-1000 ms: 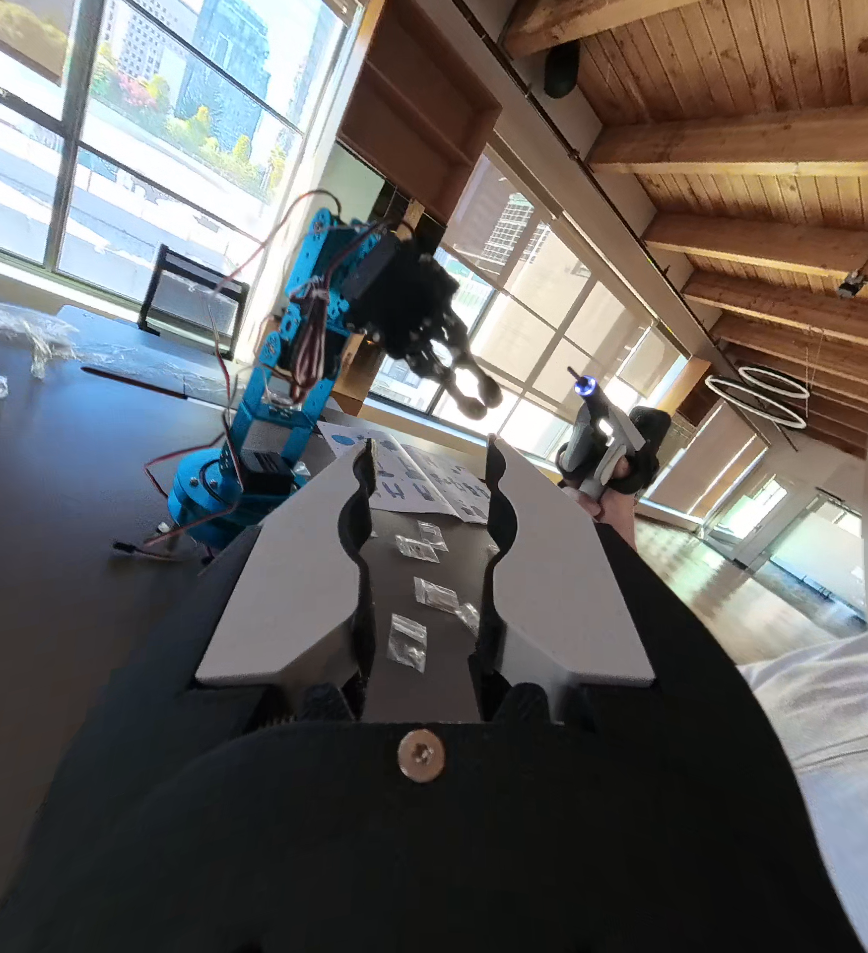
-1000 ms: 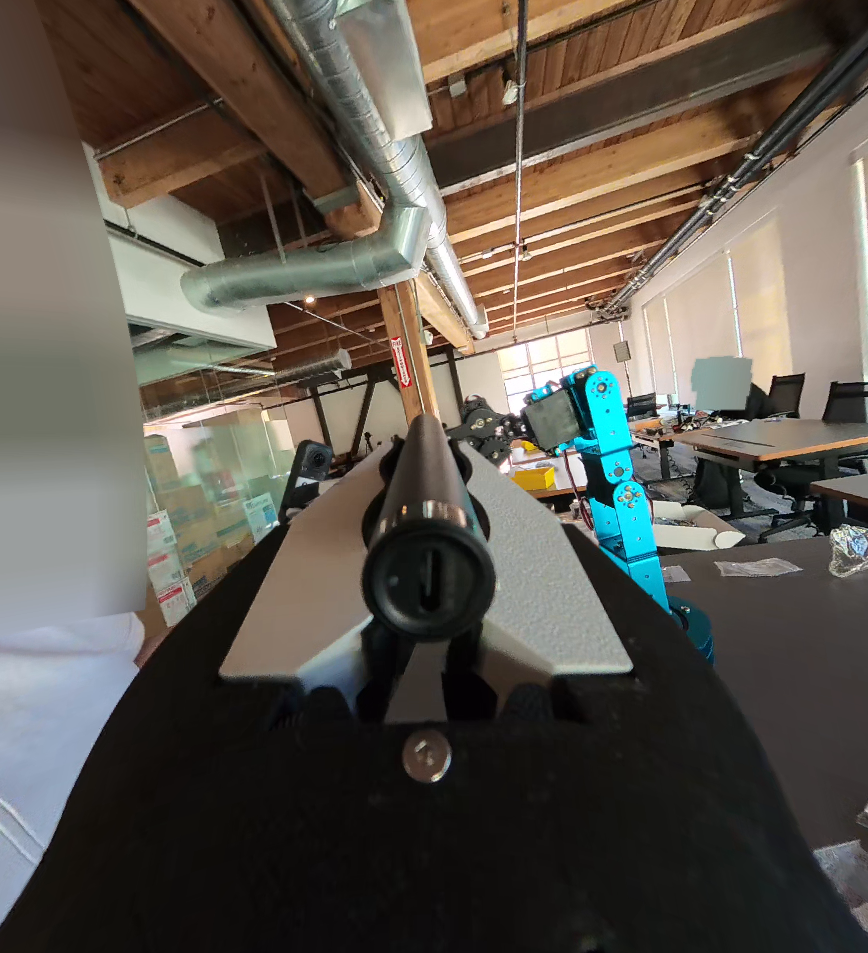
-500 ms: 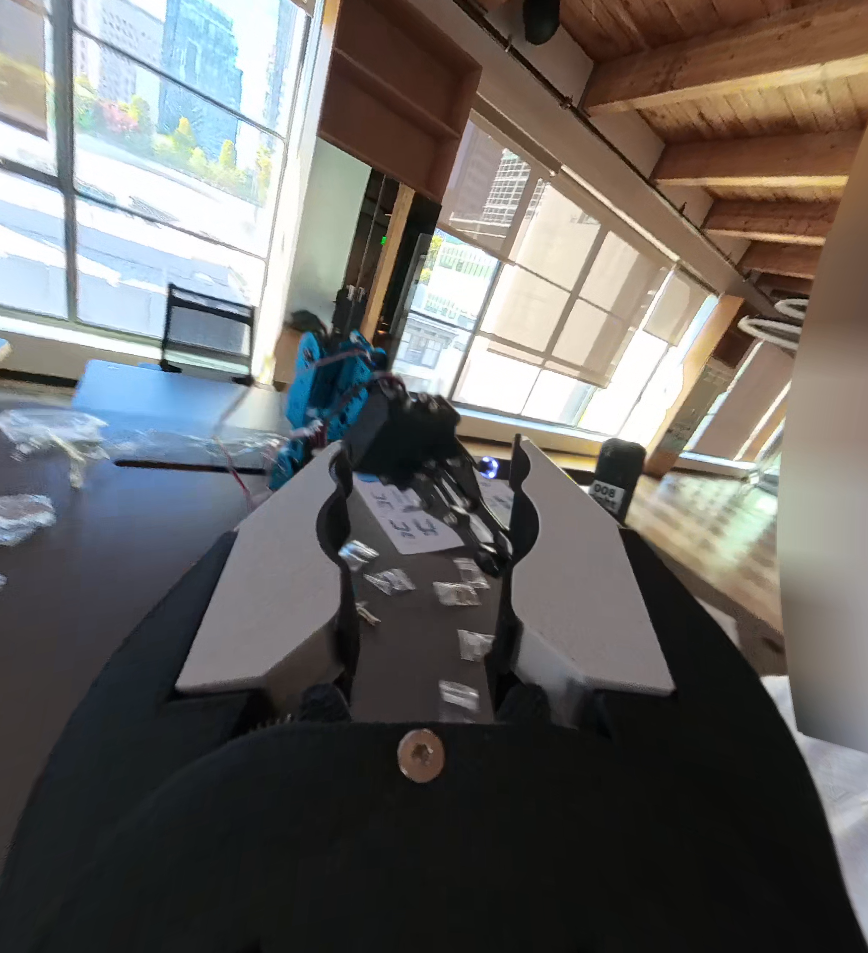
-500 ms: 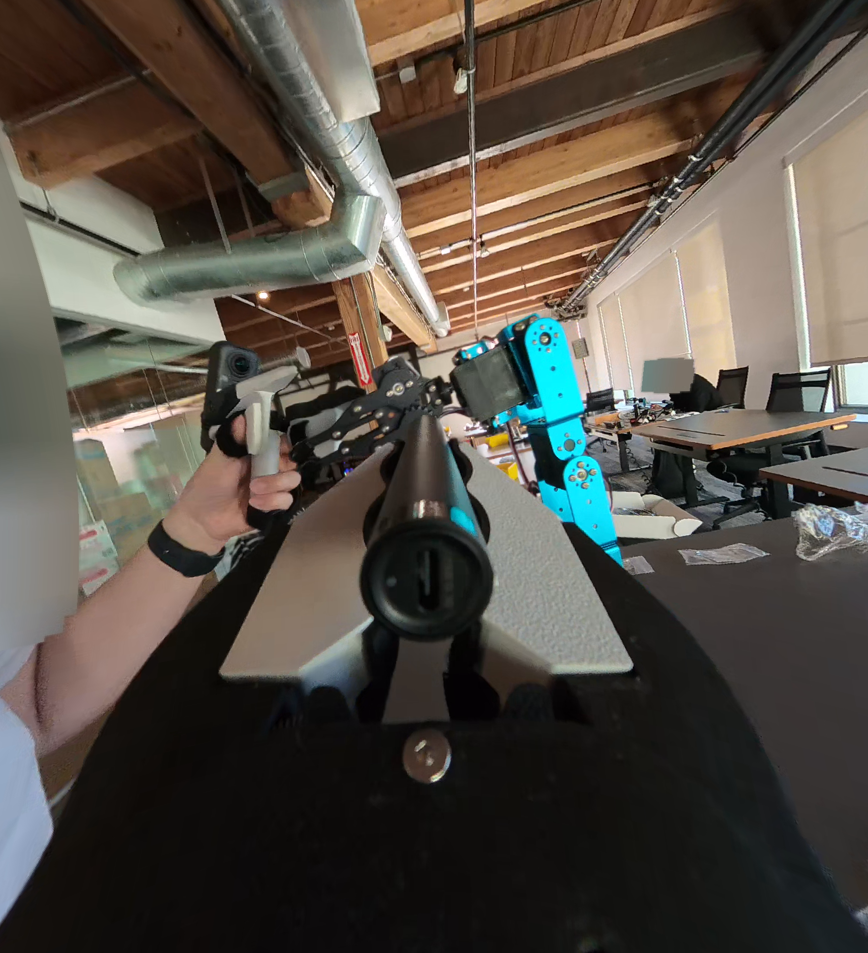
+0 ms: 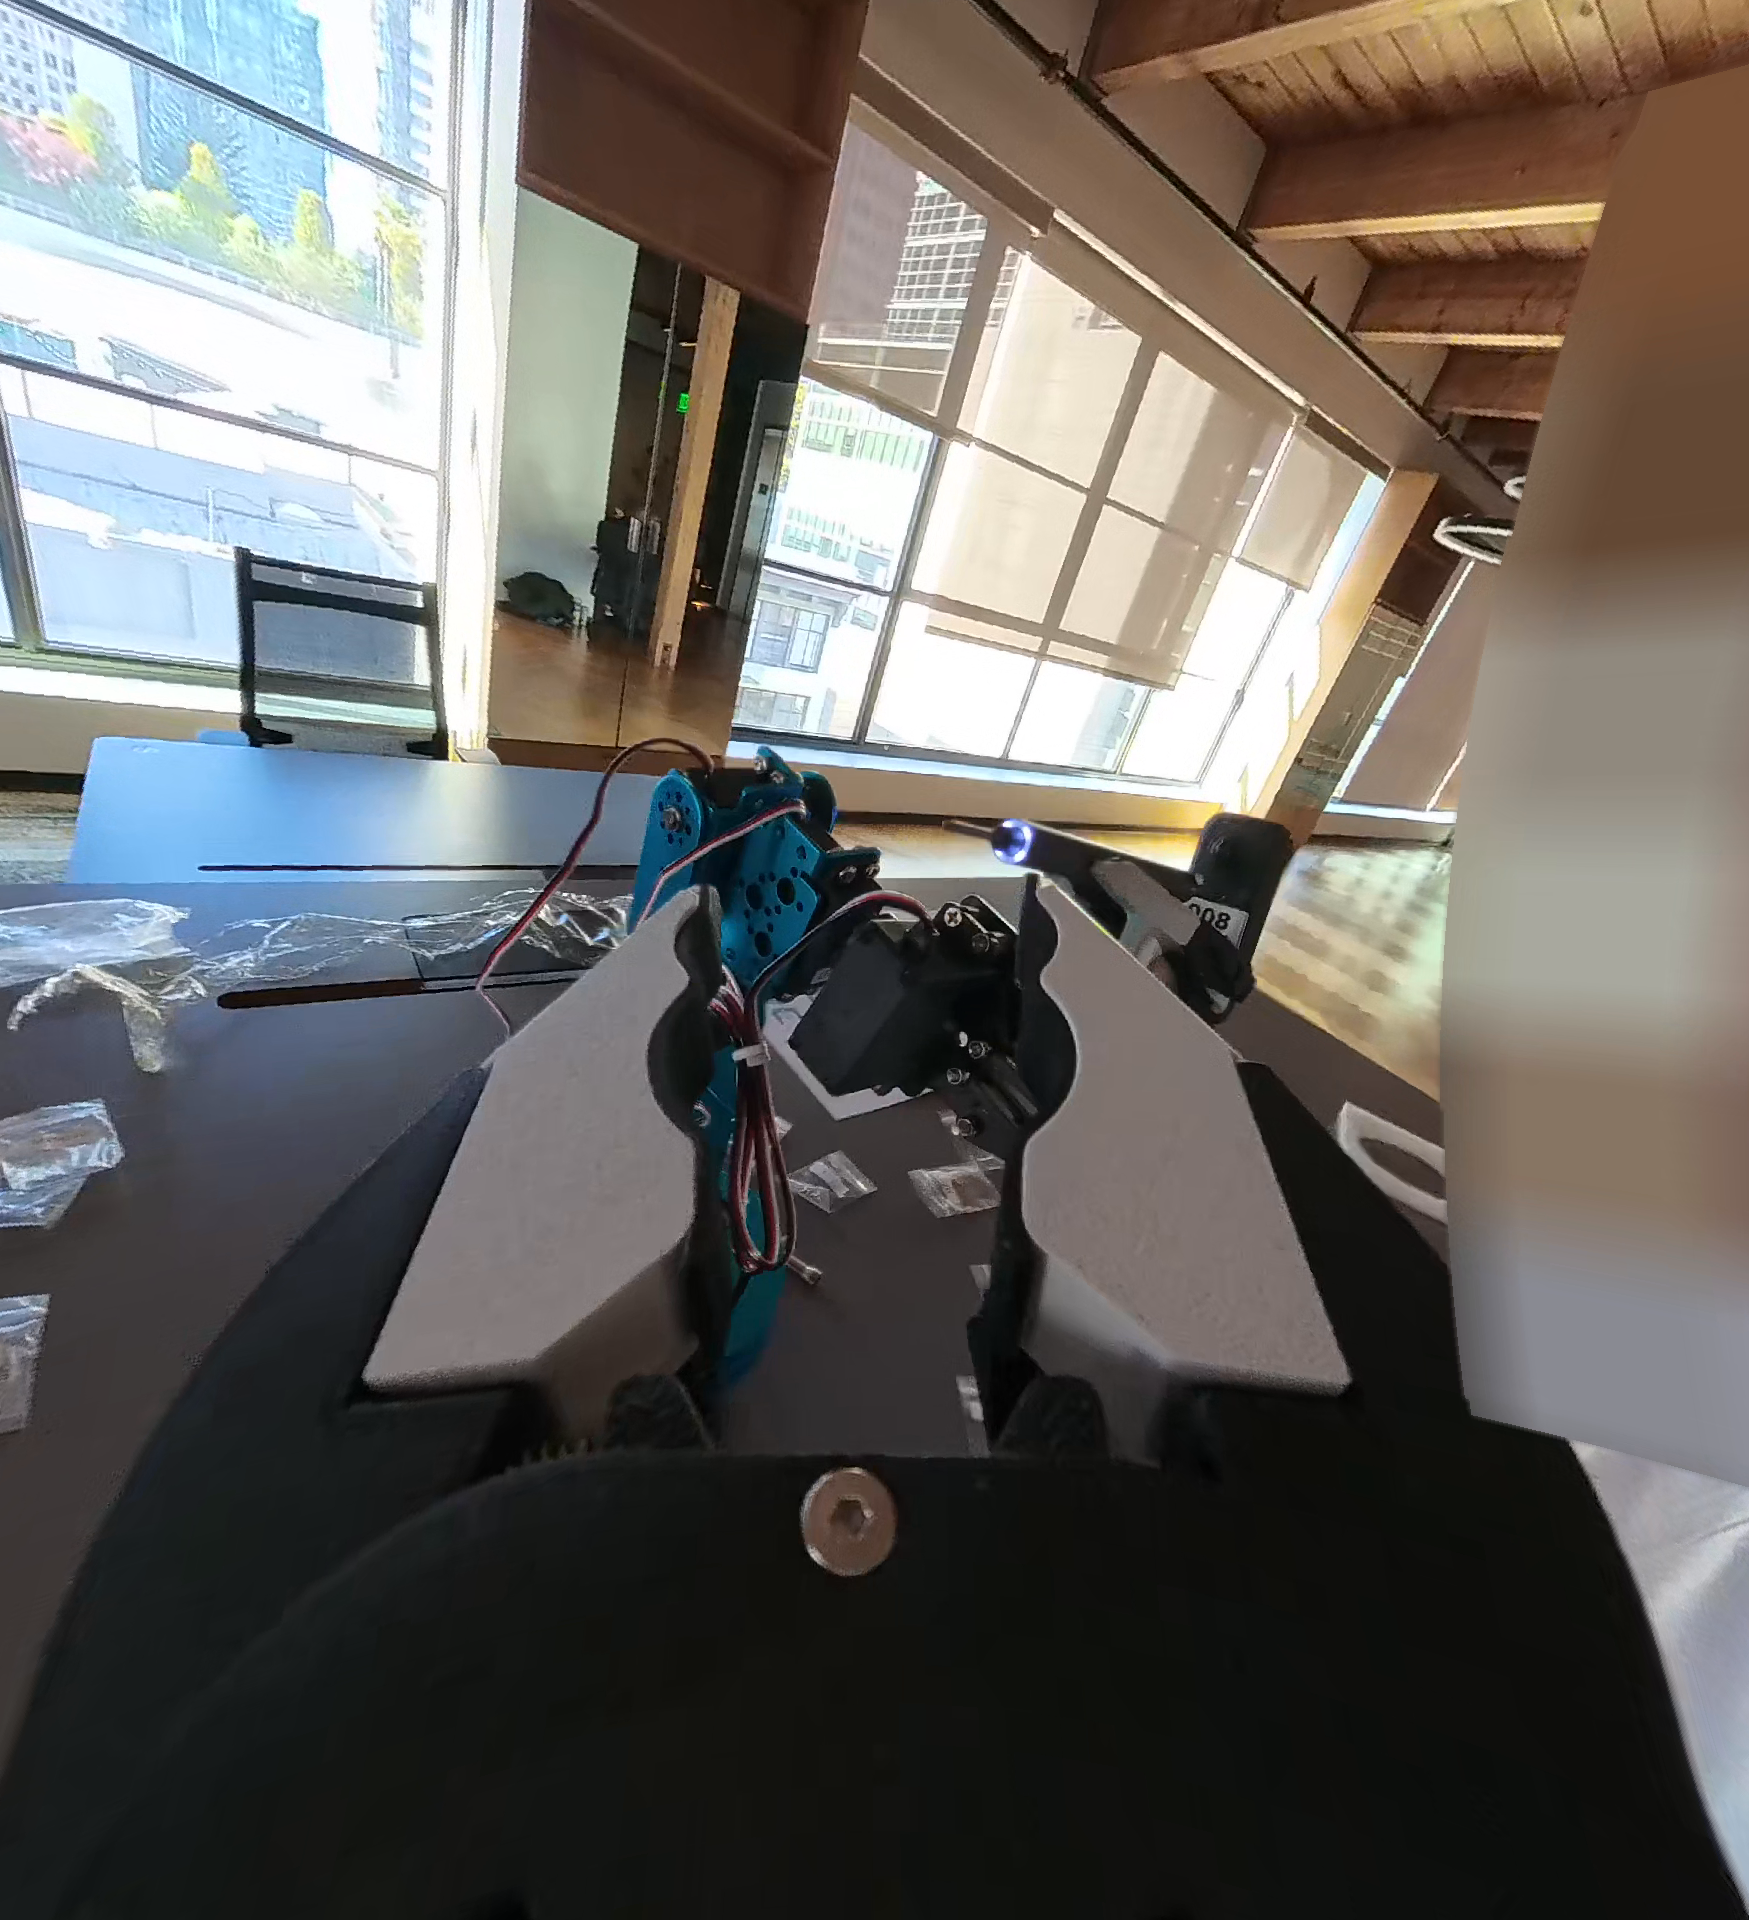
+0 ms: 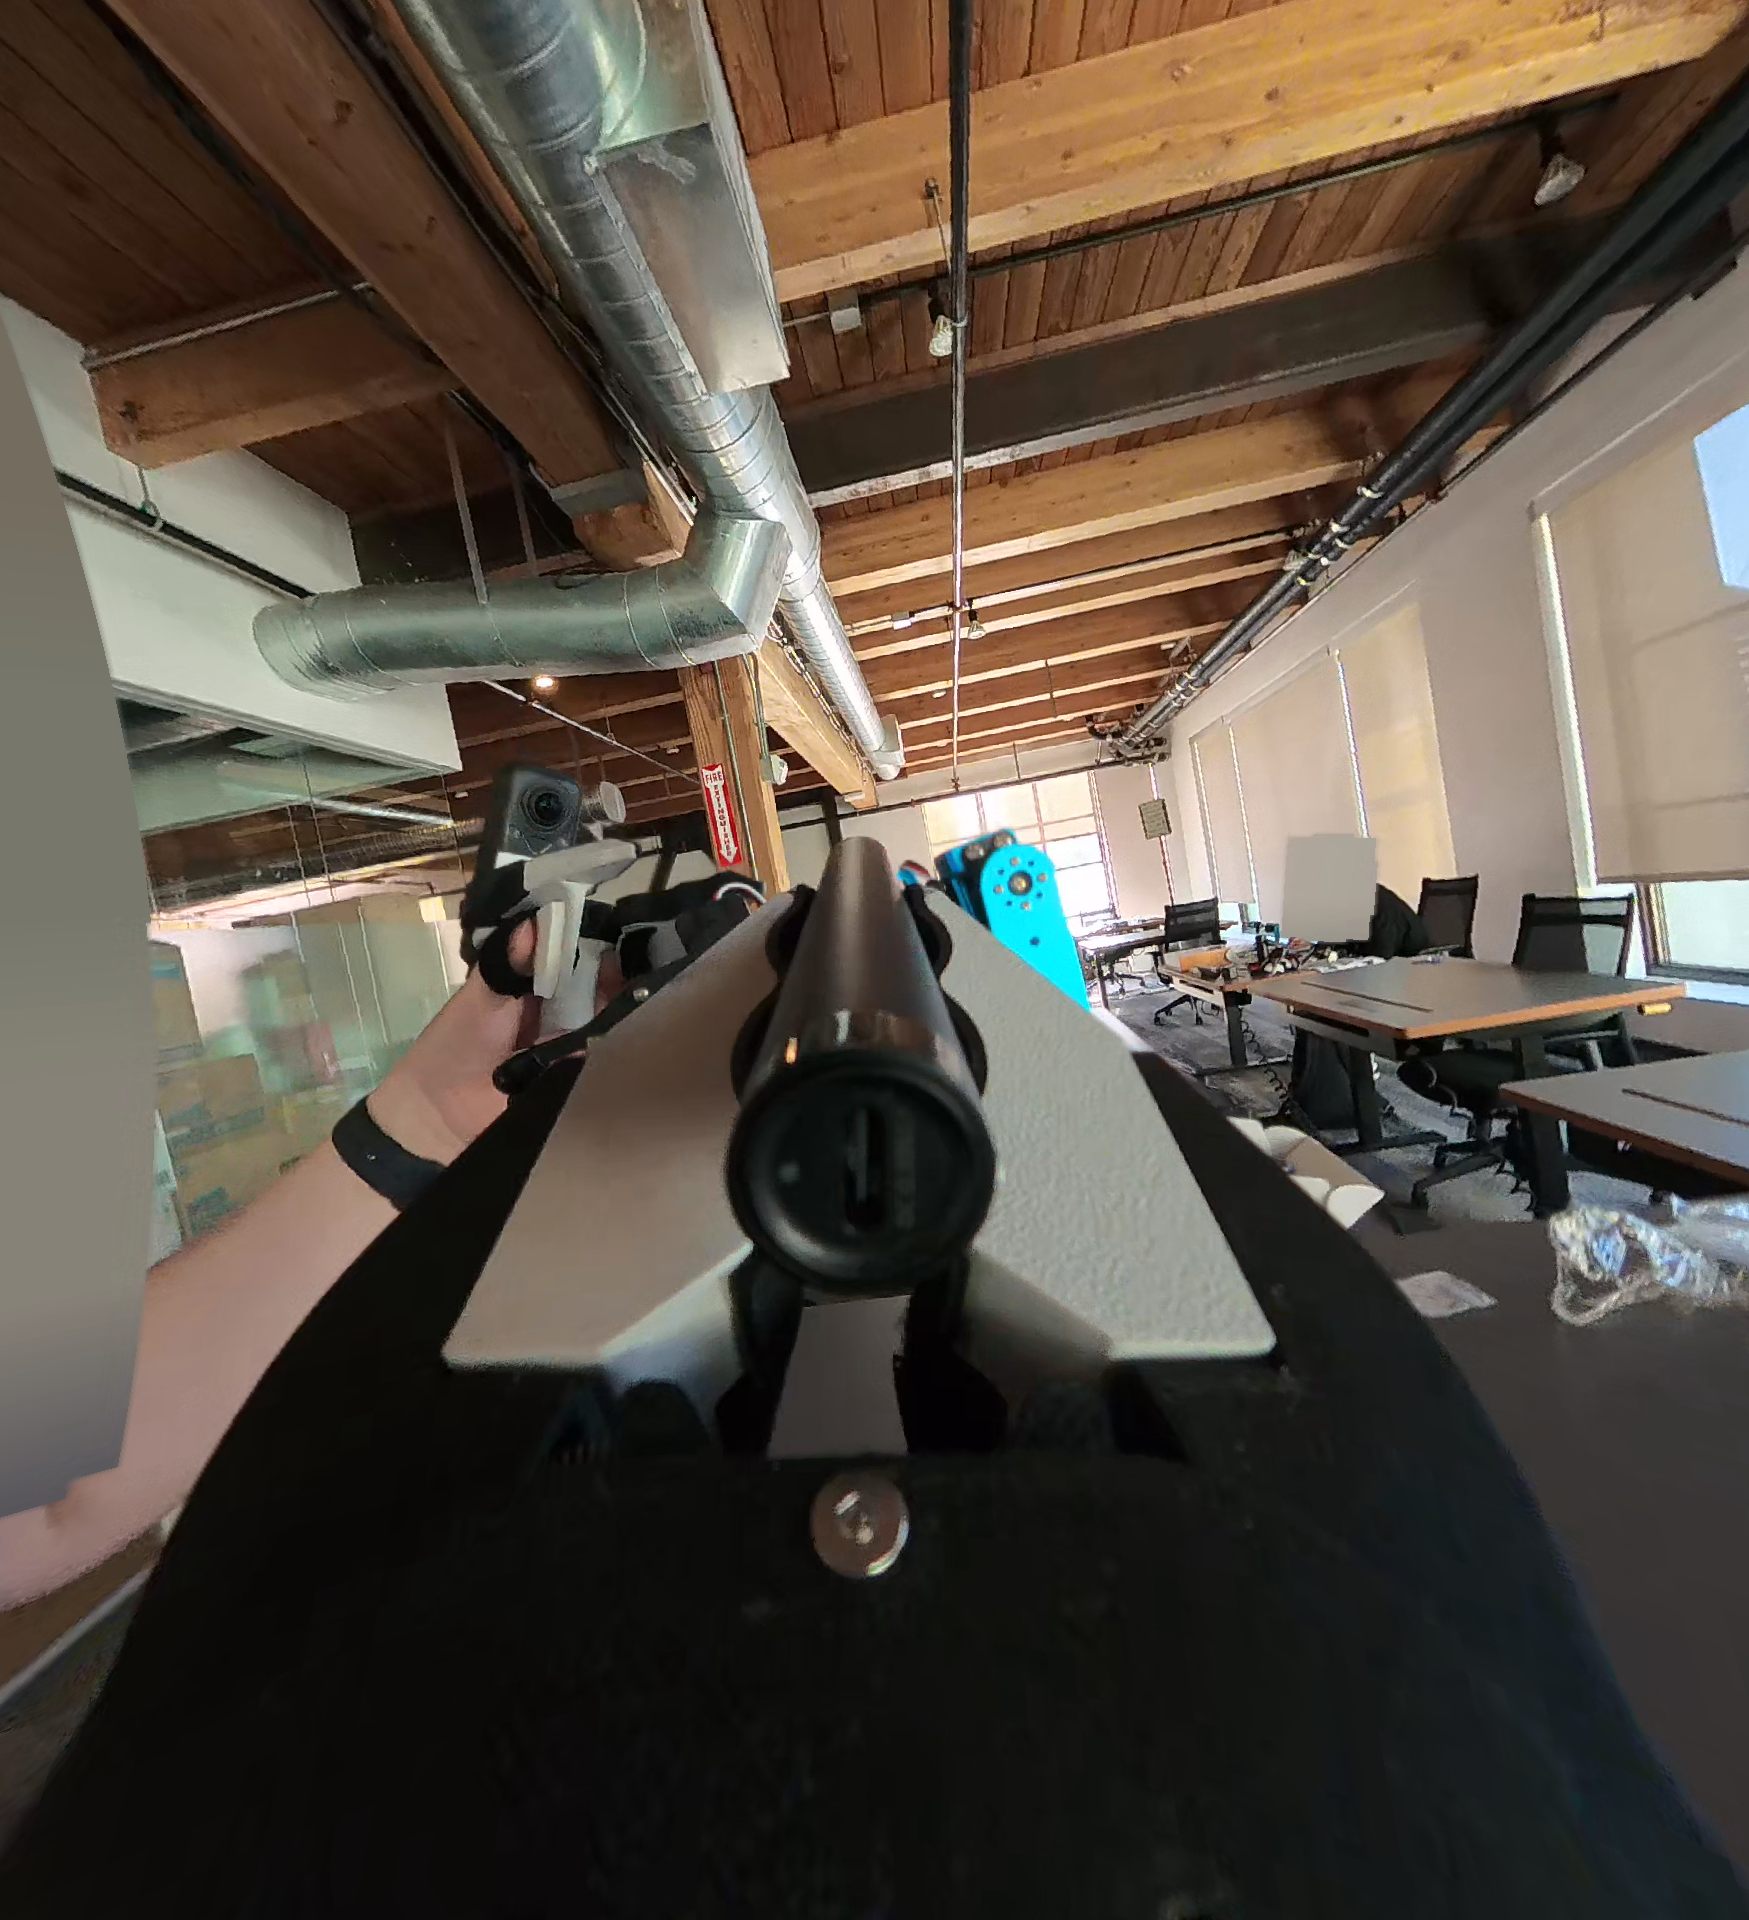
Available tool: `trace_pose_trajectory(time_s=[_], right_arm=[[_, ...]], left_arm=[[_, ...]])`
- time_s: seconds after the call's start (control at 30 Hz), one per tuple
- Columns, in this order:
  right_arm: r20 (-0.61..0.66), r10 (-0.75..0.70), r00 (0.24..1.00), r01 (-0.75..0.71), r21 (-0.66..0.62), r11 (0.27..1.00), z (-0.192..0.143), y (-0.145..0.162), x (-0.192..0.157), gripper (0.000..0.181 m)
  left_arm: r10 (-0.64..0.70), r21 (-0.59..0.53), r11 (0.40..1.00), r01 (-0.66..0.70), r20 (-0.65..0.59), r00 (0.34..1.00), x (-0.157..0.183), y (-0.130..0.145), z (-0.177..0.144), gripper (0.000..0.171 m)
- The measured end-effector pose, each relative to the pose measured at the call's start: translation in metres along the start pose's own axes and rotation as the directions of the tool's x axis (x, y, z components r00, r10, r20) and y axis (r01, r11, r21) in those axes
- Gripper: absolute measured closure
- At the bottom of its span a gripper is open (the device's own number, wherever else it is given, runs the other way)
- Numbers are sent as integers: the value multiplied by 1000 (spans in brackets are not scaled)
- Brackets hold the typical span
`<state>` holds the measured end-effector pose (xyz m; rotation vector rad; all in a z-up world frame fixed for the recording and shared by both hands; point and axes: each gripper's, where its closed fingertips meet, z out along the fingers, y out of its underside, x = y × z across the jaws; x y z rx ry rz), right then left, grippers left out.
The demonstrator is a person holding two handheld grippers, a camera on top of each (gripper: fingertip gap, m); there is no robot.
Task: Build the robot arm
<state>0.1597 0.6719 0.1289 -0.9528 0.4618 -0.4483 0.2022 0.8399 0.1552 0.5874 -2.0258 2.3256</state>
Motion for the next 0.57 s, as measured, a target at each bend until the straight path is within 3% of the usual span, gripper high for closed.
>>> trace_pose_trajectory(time_s=[0.2,0.57], right_arm=[[48,-94,994,98,-91,991,4,11,-5,166],[136,31,990,-17,-98,995,11,32,-10,166]], left_arm=[[-61,22,998,61,-4,998,2,20,-3,115],[-79,59,995,84,-82,993,-2,21,10,106]])
